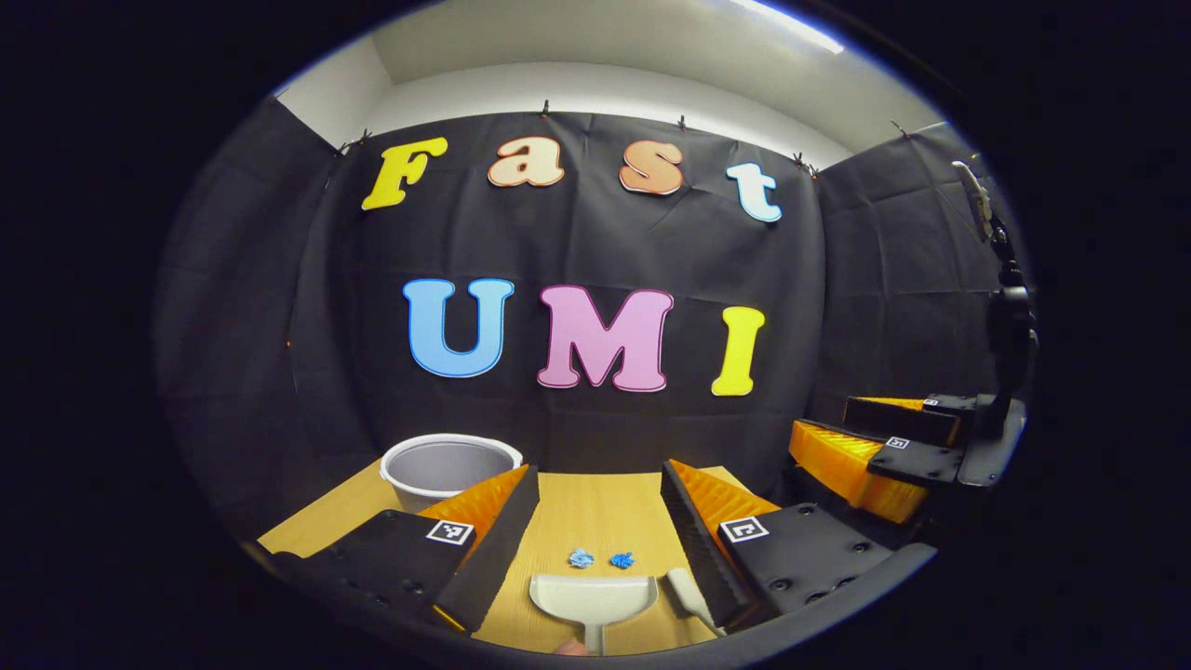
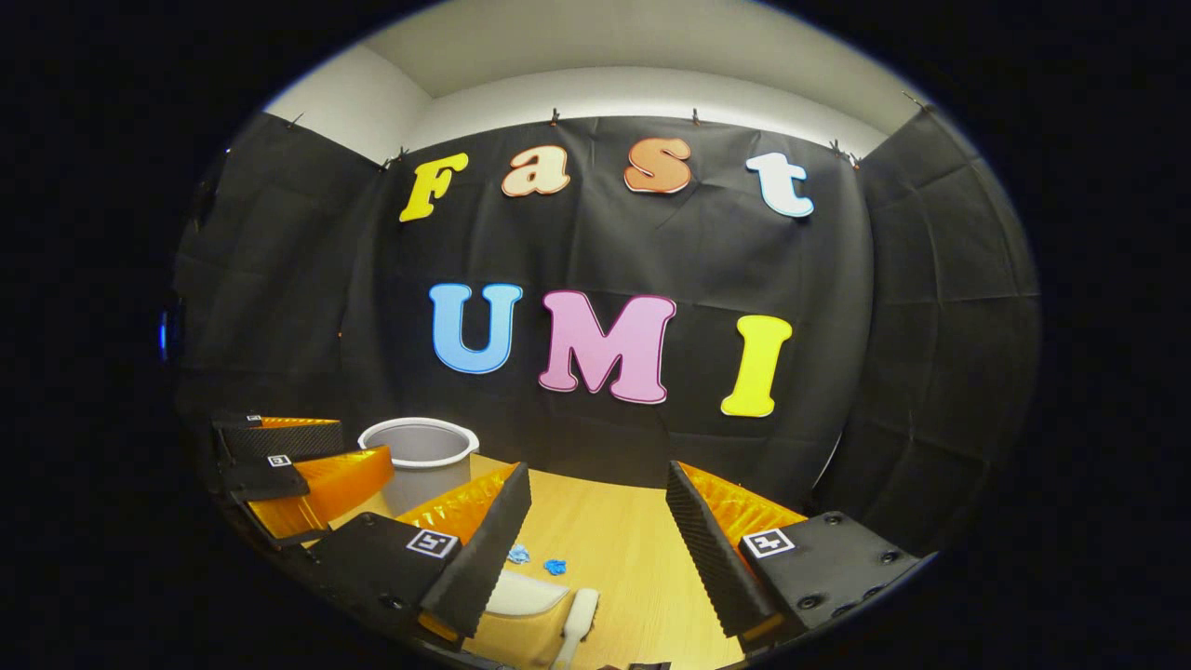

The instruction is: Pick up the small broom and dustpan from the desktop, sweep the trash into the dustpan with the broom, and then empty the trash into the garbage bin.

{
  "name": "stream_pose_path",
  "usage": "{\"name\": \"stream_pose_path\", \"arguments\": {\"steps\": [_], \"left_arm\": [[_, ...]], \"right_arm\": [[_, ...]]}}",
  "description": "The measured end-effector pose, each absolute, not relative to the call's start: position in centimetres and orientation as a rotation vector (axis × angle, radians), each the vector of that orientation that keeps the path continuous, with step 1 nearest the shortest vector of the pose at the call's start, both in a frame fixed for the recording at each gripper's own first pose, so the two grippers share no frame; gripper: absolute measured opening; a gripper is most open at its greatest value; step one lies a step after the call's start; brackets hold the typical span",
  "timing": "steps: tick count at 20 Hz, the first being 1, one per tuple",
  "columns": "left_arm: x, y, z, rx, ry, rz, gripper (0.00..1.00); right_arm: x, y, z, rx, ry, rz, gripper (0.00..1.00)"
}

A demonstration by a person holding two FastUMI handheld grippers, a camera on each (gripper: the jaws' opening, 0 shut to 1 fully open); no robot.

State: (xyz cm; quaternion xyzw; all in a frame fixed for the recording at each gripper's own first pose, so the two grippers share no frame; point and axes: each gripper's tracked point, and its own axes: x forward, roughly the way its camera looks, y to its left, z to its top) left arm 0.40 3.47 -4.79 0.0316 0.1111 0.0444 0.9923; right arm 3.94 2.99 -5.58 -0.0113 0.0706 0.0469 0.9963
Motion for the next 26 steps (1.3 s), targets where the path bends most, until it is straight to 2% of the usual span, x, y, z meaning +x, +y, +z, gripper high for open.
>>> {"name": "stream_pose_path", "arguments": {"steps": [6,13,21,26], "left_arm": [[1.8,3.5,-9.9,0.043,0.402,0.066,0.79],[0.7,2.6,-18.1,0.093,0.77,0.004,0.81],[-2.7,4.7,-25.3,0.22,1.187,0.001,0.82],[-3.6,5.0,-29.6,0.137,1.392,0.046,0.82]], "right_arm": [[4.7,2.3,-8.4,-0.018,0.201,0.081,0.95],[5.7,1.7,-13.7,0.009,0.328,0.083,0.95],[3.7,2.1,-27.9,0.227,0.856,0.107,0.96],[1.0,1.9,-34.5,0.329,1.165,0.12,0.96]]}}
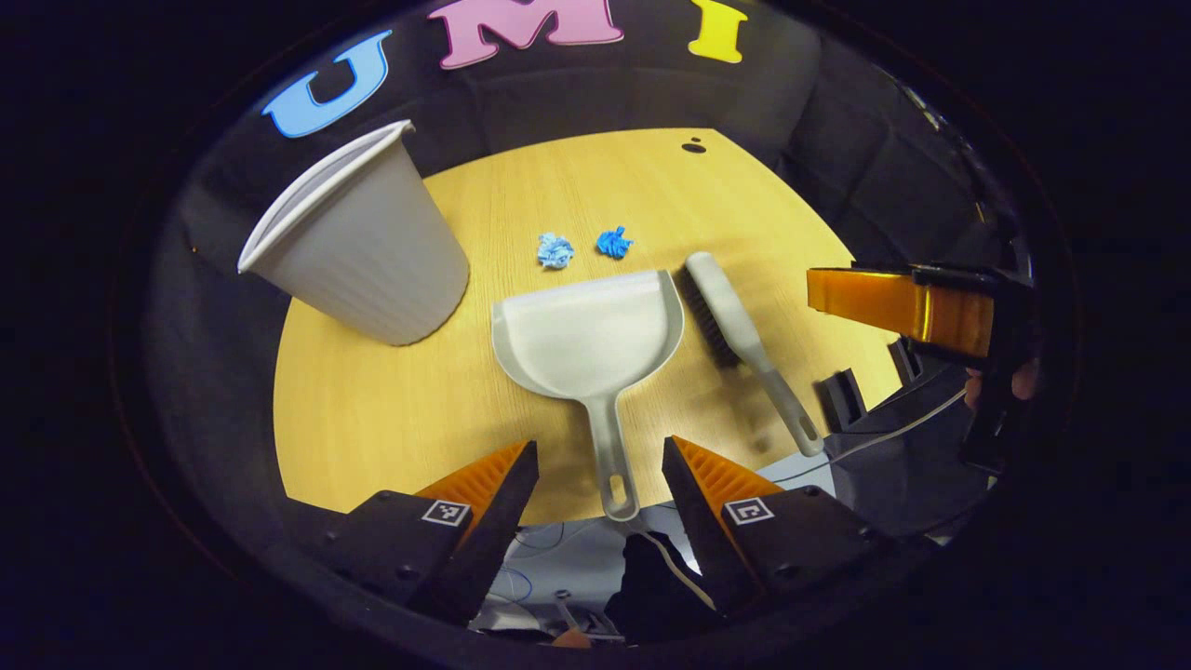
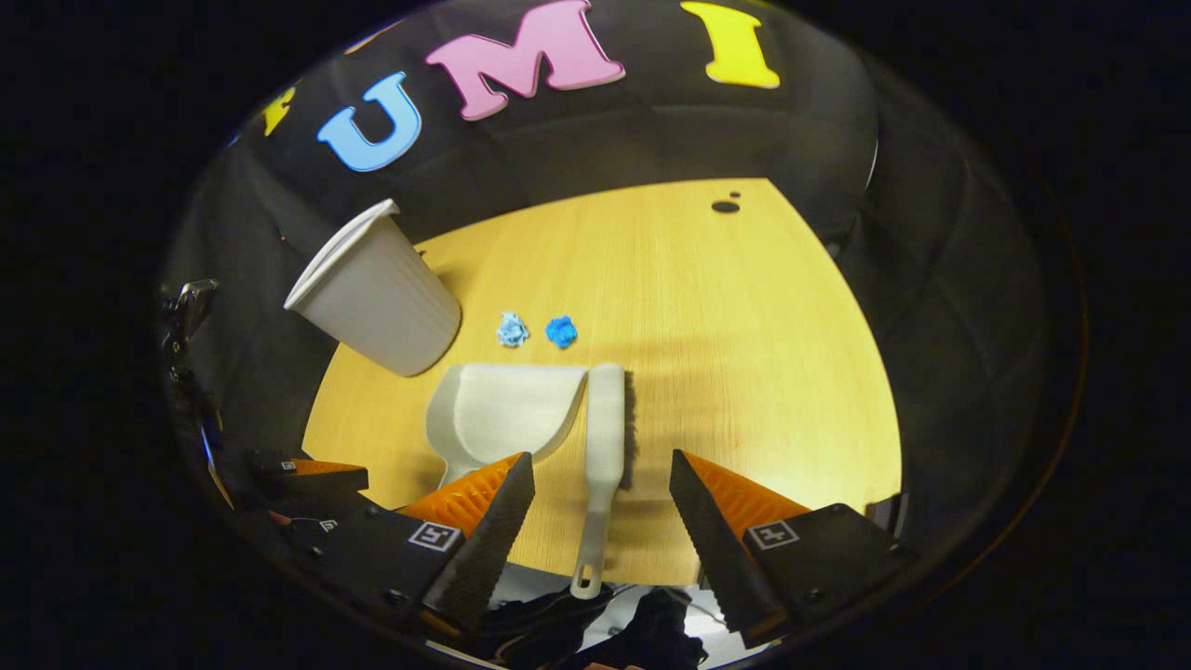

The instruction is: Pick up the small broom and dustpan from the desktop, sweep the trash into the dustpan with the broom, and then empty the trash into the garbage bin.

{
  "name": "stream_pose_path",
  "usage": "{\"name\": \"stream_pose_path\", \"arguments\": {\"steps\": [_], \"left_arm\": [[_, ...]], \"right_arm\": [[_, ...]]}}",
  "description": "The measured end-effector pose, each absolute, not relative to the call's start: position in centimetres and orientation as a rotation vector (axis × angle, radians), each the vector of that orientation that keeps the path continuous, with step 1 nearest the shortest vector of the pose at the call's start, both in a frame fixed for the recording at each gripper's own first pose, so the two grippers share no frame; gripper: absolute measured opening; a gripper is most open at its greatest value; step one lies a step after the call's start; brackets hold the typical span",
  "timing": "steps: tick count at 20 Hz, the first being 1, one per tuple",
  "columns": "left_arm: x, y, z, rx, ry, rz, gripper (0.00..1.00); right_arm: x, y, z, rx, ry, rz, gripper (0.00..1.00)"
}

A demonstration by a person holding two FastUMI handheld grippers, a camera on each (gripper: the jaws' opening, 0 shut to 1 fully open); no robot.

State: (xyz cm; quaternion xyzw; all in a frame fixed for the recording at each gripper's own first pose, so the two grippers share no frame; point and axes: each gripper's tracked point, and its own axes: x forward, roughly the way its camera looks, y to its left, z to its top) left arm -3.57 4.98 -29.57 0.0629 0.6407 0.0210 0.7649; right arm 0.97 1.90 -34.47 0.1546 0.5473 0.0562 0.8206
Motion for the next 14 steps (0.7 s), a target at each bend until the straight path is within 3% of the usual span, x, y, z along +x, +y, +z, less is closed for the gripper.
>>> {"name": "stream_pose_path", "arguments": {"steps": [7,14], "left_arm": [[-0.4,6.2,-34.6,0.077,1.548,0.144,0.83],[2.2,6.5,-37.8,0.071,1.645,0.067,0.83]], "right_arm": [[-1.0,2.0,-38.9,0.334,1.332,0.141,0.96],[-1.1,2.5,-41.4,0.307,1.435,0.039,0.96]]}}
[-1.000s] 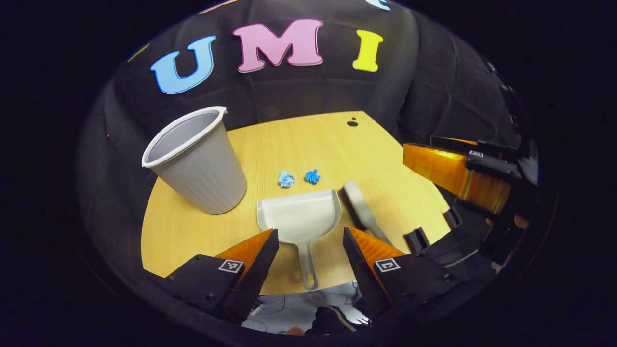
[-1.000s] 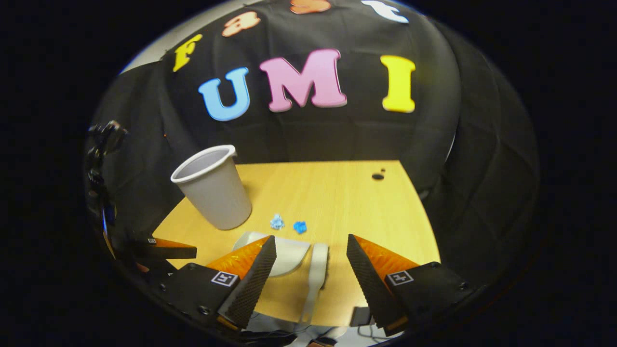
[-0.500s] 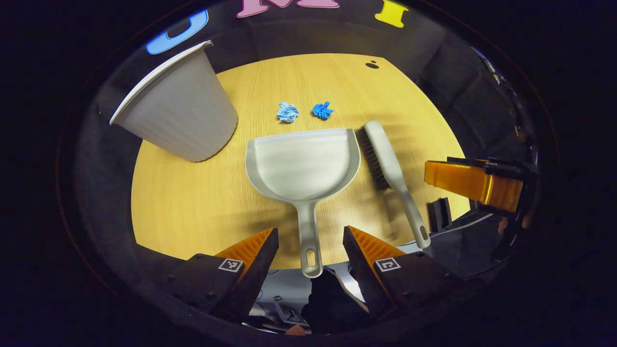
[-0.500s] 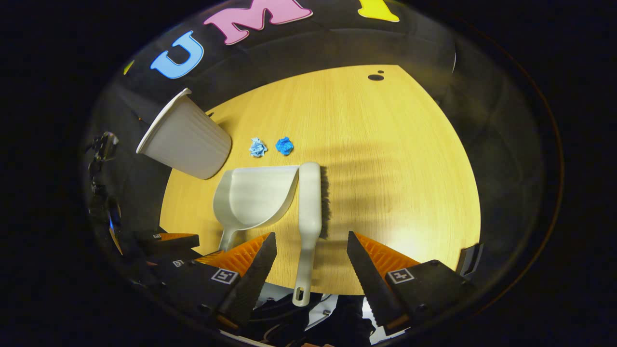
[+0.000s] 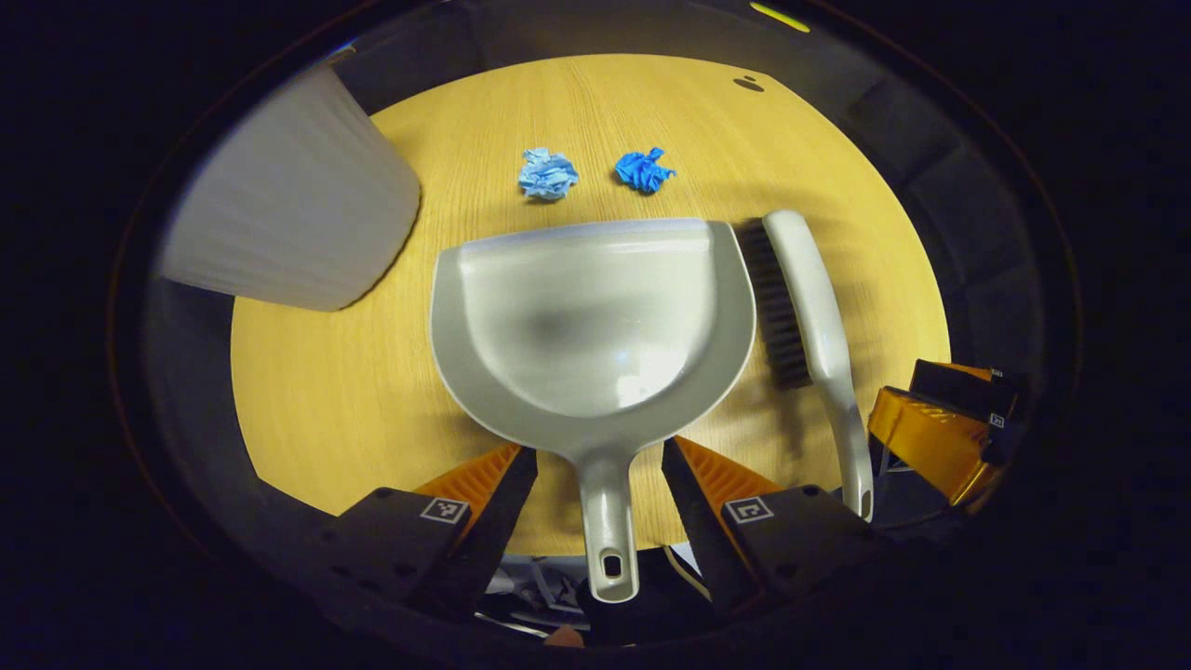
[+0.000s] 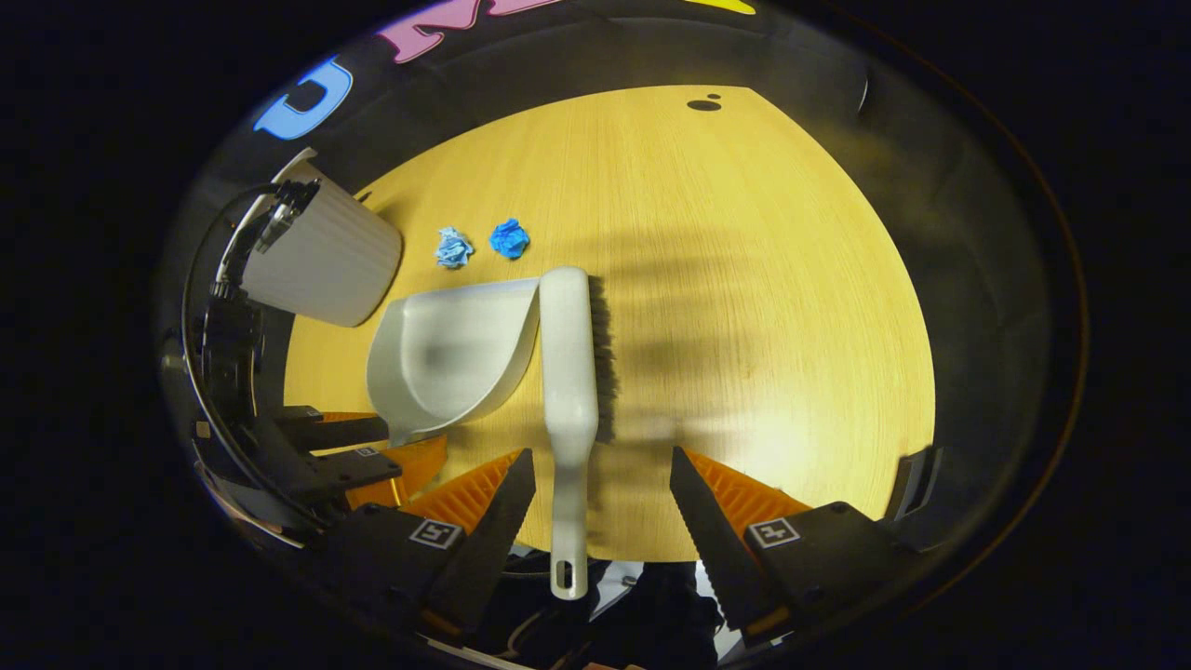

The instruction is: Pick up the small broom and dustpan from the desktop, sweep the trash into the dustpan with the broom, and then empty the trash into the garbage bin.

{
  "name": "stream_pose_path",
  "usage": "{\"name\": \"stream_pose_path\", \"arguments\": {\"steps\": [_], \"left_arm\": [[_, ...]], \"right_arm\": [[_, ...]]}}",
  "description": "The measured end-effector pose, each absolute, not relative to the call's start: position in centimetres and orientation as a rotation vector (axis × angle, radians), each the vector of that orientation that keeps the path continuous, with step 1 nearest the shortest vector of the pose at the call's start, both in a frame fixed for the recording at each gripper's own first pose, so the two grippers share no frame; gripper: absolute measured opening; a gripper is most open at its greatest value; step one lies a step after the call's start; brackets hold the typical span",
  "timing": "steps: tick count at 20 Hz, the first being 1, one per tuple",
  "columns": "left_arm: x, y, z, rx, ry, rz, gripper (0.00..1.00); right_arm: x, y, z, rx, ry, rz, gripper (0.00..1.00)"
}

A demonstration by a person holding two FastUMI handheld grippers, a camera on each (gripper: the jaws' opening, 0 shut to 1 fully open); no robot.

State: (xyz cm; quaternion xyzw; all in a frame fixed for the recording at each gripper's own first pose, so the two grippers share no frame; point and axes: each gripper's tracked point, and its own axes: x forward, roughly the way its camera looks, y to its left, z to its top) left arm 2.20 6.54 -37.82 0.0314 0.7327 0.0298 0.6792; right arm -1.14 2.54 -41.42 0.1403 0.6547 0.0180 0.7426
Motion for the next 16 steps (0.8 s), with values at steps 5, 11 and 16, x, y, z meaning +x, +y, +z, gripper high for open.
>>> {"name": "stream_pose_path", "arguments": {"steps": [5,11,16], "left_arm": [[3.1,7.0,-40.1,0.043,1.672,0.04,0.82],[3.8,8.0,-40.8,0.039,1.686,0.041,0.83],[5.1,8.3,-41.0,0.066,1.676,0.062,0.83]], "right_arm": [[-0.5,4.7,-44.0,0.261,1.519,-0.005,0.95],[-0.4,6.6,-46.7,0.234,1.617,-0.028,0.95],[-0.4,6.5,-48.5,0.254,1.671,-0.083,0.92]]}}
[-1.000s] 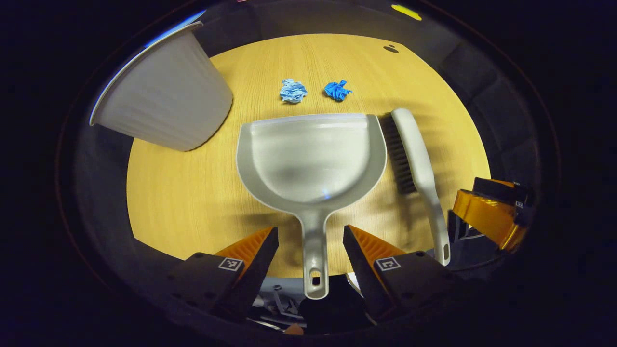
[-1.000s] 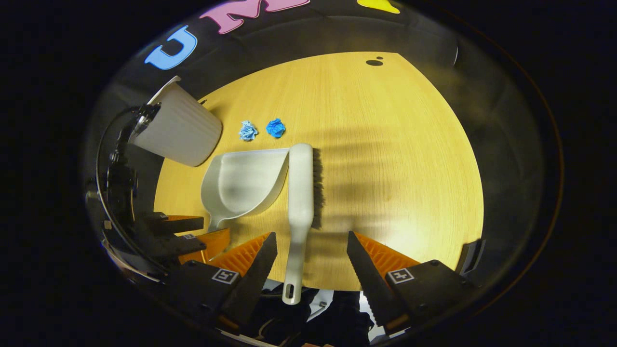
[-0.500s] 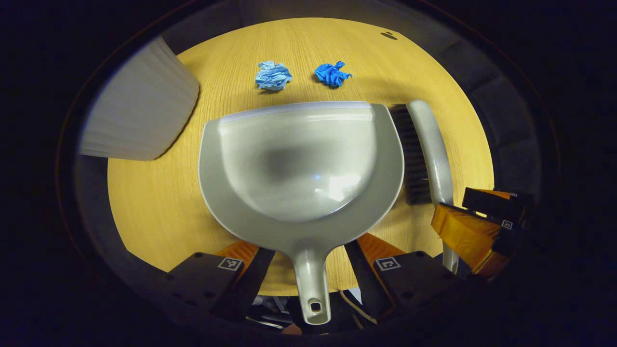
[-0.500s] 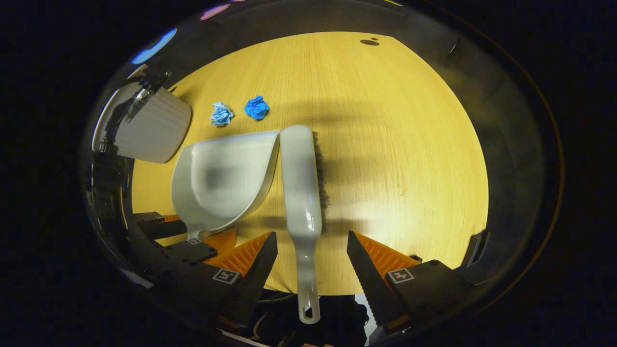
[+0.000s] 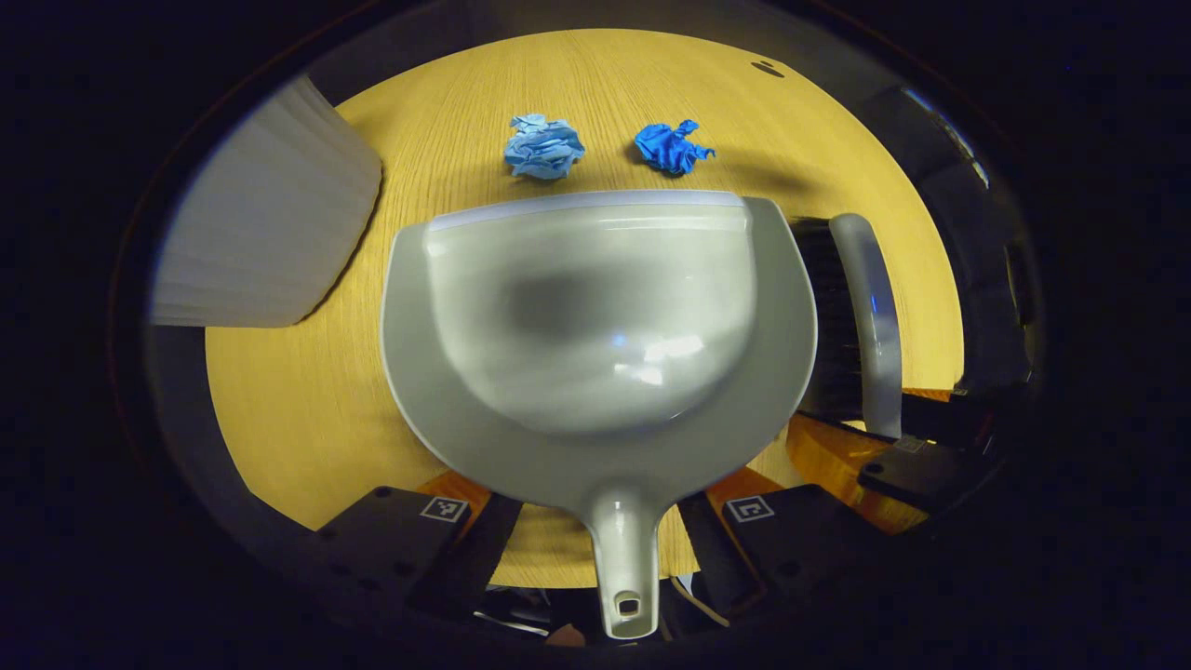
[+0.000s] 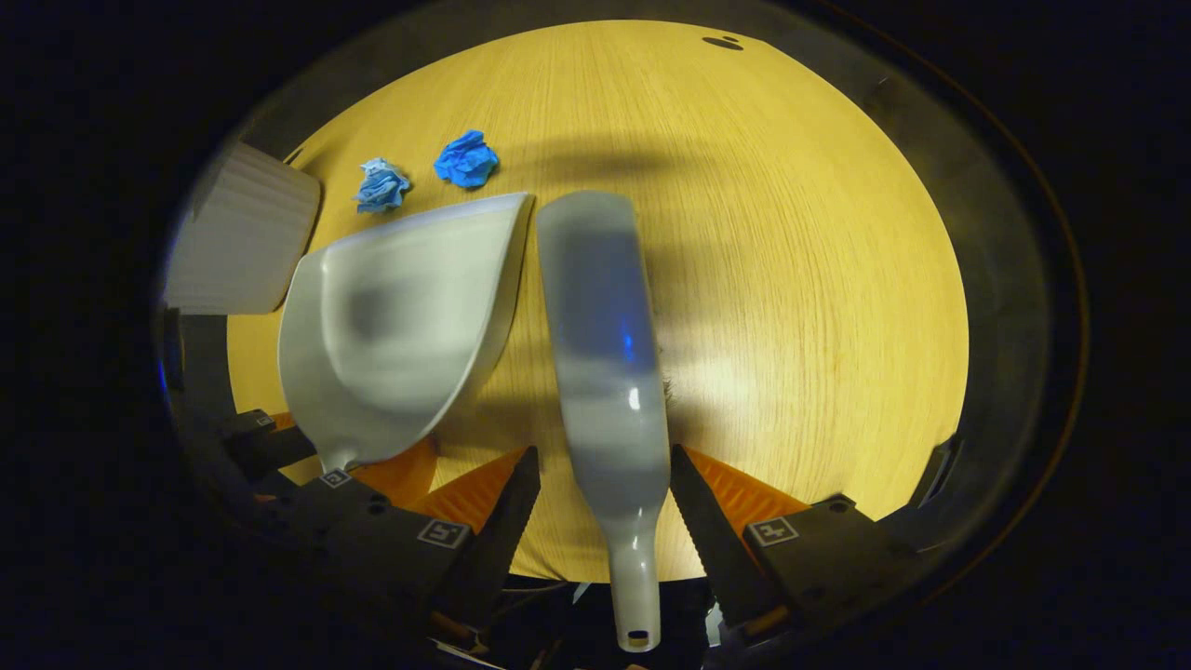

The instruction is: Pick up the small broom and dustpan from the desktop, sweep the trash into the dustpan with the broom, and then empty the trash into the garbage bin.

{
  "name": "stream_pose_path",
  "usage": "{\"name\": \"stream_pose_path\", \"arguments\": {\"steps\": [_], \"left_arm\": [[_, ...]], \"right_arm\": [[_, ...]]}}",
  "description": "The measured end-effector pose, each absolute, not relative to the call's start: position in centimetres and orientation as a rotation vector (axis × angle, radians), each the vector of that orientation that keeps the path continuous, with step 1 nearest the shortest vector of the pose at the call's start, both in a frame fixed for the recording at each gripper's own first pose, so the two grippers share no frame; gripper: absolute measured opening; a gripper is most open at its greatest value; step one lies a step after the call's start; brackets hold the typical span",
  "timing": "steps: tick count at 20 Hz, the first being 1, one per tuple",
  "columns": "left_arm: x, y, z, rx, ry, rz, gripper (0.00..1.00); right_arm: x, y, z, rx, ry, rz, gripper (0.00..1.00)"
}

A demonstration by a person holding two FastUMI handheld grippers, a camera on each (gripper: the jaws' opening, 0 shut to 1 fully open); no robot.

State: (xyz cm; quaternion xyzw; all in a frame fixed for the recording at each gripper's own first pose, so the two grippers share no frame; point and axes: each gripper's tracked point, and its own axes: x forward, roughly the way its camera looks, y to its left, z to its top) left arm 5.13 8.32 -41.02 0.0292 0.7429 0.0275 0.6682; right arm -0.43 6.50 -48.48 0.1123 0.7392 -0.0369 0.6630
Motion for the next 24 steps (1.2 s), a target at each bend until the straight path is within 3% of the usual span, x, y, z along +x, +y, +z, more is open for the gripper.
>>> {"name": "stream_pose_path", "arguments": {"steps": [3,4,6,7,8,9,11,12,13,14,15,16,19,21,24], "left_arm": [[5.2,8.25,-40.85,0.05,1.683,0.081,0.83],[5.2,8.16,-40.84,0.044,1.685,0.089,0.83],[5.16,8.15,-40.88,0.049,1.681,0.082,0.84],[5.17,8.21,-40.83,0.054,1.678,0.071,0.84],[5.09,8.18,-40.81,0.056,1.672,0.07,0.83],[5.03,8.21,-40.84,0.055,1.668,0.072,0.81],[5.01,7.94,-41.05,0.056,1.664,0.067,0.79],[4.87,7.7,-40.86,0.047,1.663,0.074,0.72],[4.63,7.7,-40.88,0.041,1.668,0.072,0.6],[4.95,7.7,-40.86,0.045,1.668,0.066,0.54],[4.75,7.82,-40.74,0.045,1.67,0.06,0.48],[4.64,7.95,-40.88,0.046,1.67,0.058,0.41],[4.67,8.2,-40.66,0.047,1.673,0.053,0.33],[4.67,8.16,-40.65,0.049,1.67,0.06,0.33],[4.7,8.27,-40.87,0.071,1.657,0.033,0.3]], "right_arm": [[-0.38,6.25,-48.57,0.25,1.7,-0.096,0.88],[-0.46,6.22,-48.6,0.25,1.71,-0.09,0.82],[-0.66,5.53,-48.89,0.206,1.7,-0.114,0.88],[-0.72,5.42,-48.67,0.18,1.687,-0.113,0.84],[-0.77,5.42,-48.84,0.162,1.668,-0.106,0.58],[-0.83,5.49,-48.7,0.153,1.655,-0.094,0.53],[-0.94,5.31,-48.64,0.154,1.648,-0.078,0.63],[-0.86,5.32,-48.73,0.154,1.649,-0.079,0.54],[-0.82,5.28,-48.77,0.152,1.653,-0.078,0.63],[-0.88,5.37,-48.76,0.147,1.665,-0.073,0.63],[-0.76,5.27,-48.81,0.138,1.68,-0.071,0.54],[-0.9,5.44,-48.88,0.148,1.698,-0.069,0.55],[-0.95,5.46,-48.76,0.127,1.722,-0.029,0.39],[-0.94,5.34,-48.68,0.104,1.727,0.005,0.45],[-1.21,5.32,-48.73,0.034,1.713,0.111,0.32]]}}
